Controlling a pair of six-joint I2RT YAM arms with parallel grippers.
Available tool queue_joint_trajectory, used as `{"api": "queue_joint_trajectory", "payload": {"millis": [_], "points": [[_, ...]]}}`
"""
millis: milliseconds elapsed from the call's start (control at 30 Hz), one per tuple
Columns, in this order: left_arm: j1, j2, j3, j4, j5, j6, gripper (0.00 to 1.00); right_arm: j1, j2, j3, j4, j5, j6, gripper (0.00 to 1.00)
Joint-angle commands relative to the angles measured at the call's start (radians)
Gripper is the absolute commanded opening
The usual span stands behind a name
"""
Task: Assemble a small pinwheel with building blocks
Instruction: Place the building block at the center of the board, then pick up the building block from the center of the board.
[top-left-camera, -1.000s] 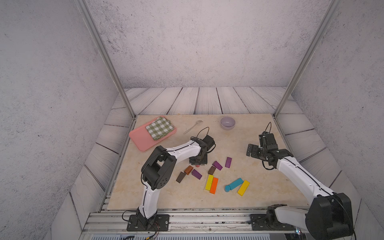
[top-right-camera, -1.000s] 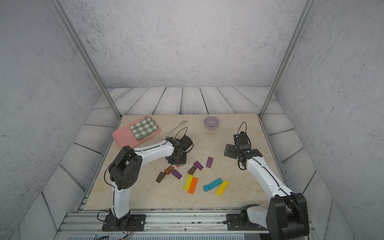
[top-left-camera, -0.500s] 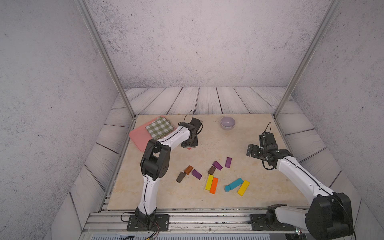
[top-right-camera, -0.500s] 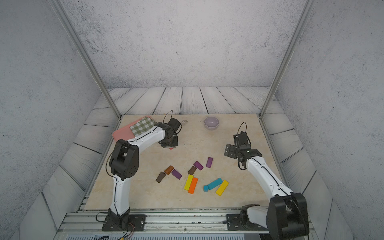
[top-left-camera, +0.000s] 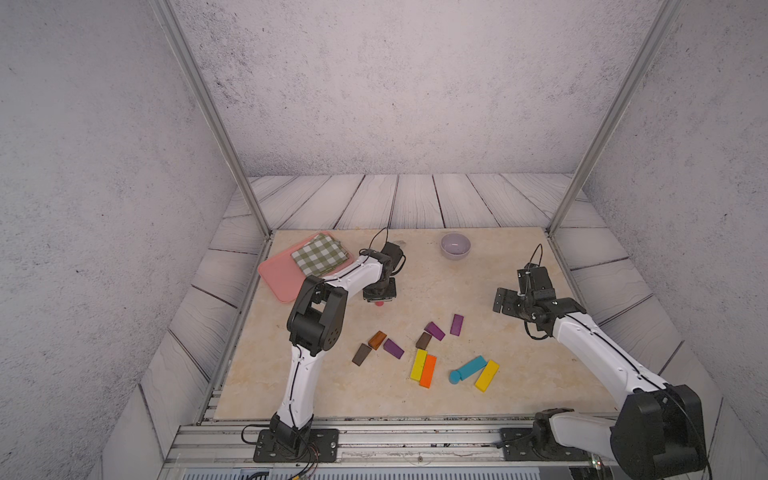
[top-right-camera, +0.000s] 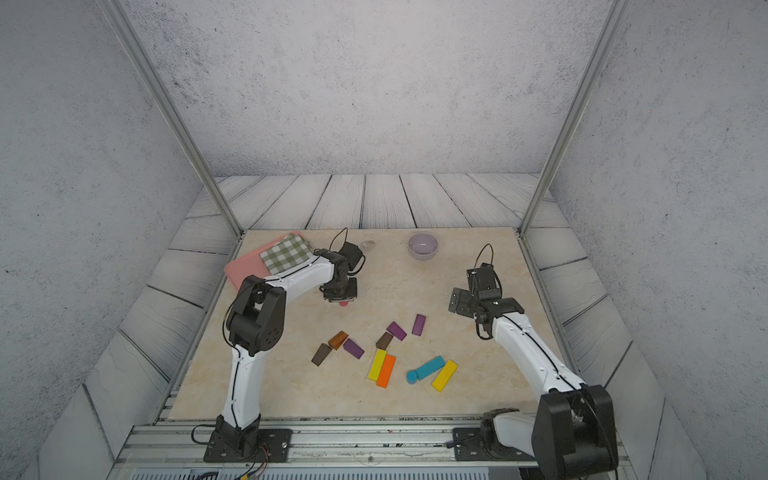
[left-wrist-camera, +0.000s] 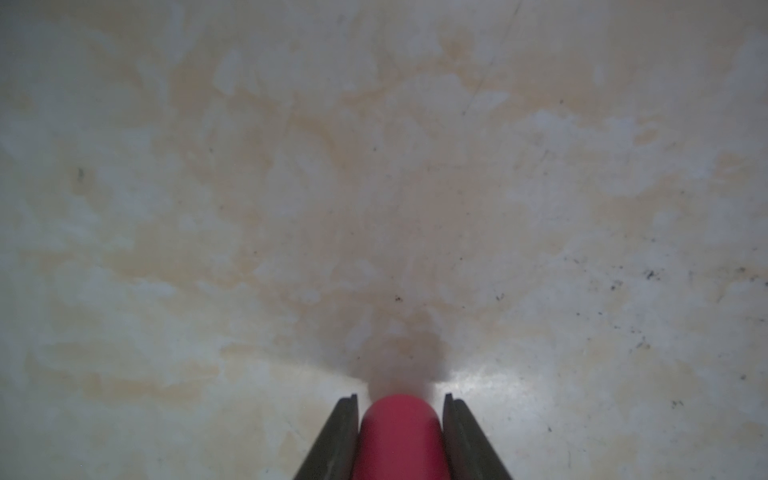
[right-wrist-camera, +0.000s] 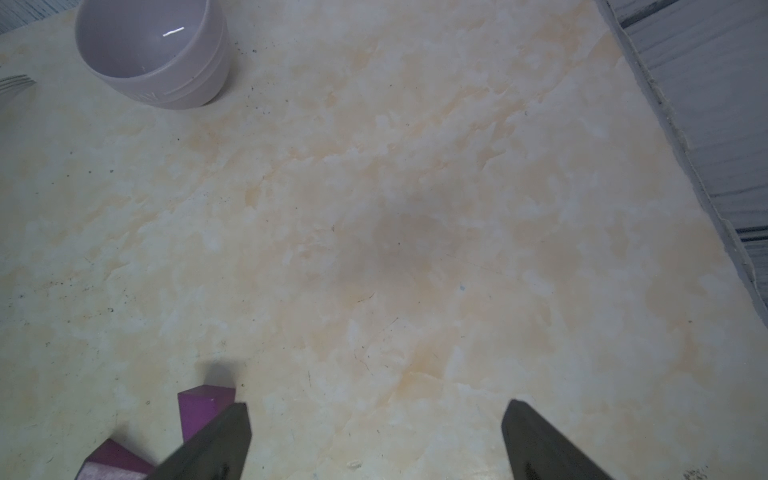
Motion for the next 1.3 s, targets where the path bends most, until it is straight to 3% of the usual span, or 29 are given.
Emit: {"api": "queue_joint_trajectory", "payload": {"millis": [0,100,200,267,333,433,567,600,633,867,1133,1267], "points": [[0.007,0.025,-0.009,-0.004,-0.002,0.008,0.33,-0.002,0.007,-0.003,0.001,0.002,-0.012,0.99],[0.007,0.035,-0.007,-0.001,-0.001,0.01,0.31,-0.001,-0.007,-0.008,0.021,-0.066,-0.032,0.99],[0.006,0.042,-0.009,0.0,-0.001,0.007,0.33,-0.001,-0.033,-0.027,0.077,-0.211,-0.076,0.99],[0.007,0.043,-0.014,0.005,-0.001,0.007,0.39,0.001,-0.043,-0.035,0.107,-0.314,-0.094,0.99],[0.007,0.039,-0.015,0.006,-0.001,0.007,0.51,0.01,-0.045,-0.036,0.129,-0.417,-0.115,0.99],[0.007,0.025,-0.02,0.005,-0.001,0.009,0.6,0.063,-0.035,-0.031,0.142,-0.505,-0.151,0.99],[0.007,-0.012,-0.027,0.0,0.006,0.009,0.73,0.191,0.008,0.007,0.096,-0.488,-0.226,0.96],[0.007,-0.028,-0.028,-0.002,0.005,0.009,0.79,0.217,0.028,0.016,0.086,-0.496,-0.252,0.93],[0.006,-0.05,-0.032,-0.007,0.004,0.009,0.95,0.237,0.05,0.024,0.077,-0.499,-0.265,0.92],[0.024,-0.299,-0.106,-0.013,-0.004,0.033,0.96,0.301,0.278,0.129,-0.042,-0.562,-0.38,0.82],[0.109,-0.676,-0.447,0.228,0.121,0.068,0.96,0.371,0.452,0.234,-0.079,-0.493,-0.449,0.78],[0.133,-0.775,-0.537,0.265,0.146,0.072,0.96,0.381,0.521,0.277,-0.096,-0.472,-0.464,0.77]]}}
